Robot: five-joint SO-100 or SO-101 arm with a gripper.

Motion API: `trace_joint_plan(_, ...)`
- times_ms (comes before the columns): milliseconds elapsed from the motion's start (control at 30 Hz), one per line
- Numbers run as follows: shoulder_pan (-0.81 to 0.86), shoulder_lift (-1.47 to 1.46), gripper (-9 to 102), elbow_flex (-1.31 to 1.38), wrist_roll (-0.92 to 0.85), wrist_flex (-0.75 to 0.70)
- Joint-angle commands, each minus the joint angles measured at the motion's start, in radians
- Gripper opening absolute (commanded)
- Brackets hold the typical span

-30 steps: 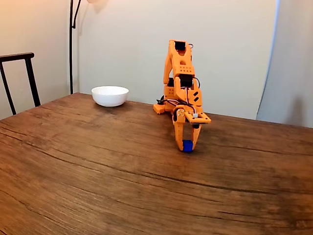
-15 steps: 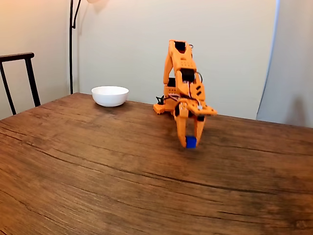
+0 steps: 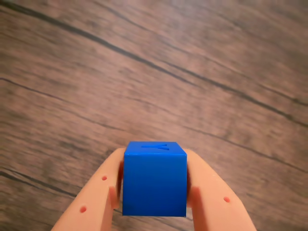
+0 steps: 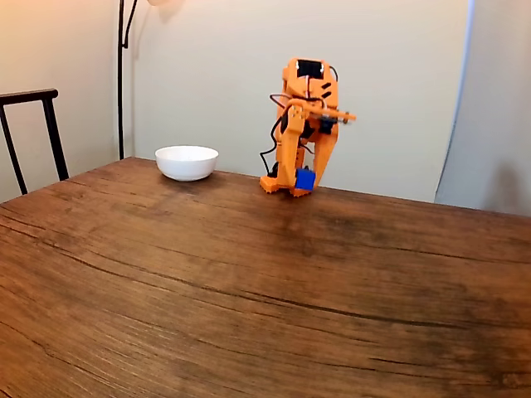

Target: Grasp the cube and drop it in the bowl

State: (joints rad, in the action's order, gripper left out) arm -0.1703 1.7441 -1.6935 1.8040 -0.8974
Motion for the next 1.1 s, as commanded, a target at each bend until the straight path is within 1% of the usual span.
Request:
trace_joint_plan(0,0.029,0.06,8,0.081,-0.002,-0.006)
trace_joint_plan(100,0.066,0.061,8,0.133,0.006,-0.023)
trace_joint_plan(267,0.169,0.061,8,0.238,0.006,-0.144)
trace_joint_plan(433,0.319,0.063,8,0.341,0.012,-0.296)
trace_joint_plan(533,0.43,0.063,8,0.374,0.055,-0.362)
trace_joint_plan(600,0.499,0.063,8,0.379,0.069,-0.382)
trace_joint_plan(900,0.839,0.064,8,0.38,0.143,-0.388)
trace_joint_plan(1067,1.012,0.063,8,0.376,0.161,-0.456)
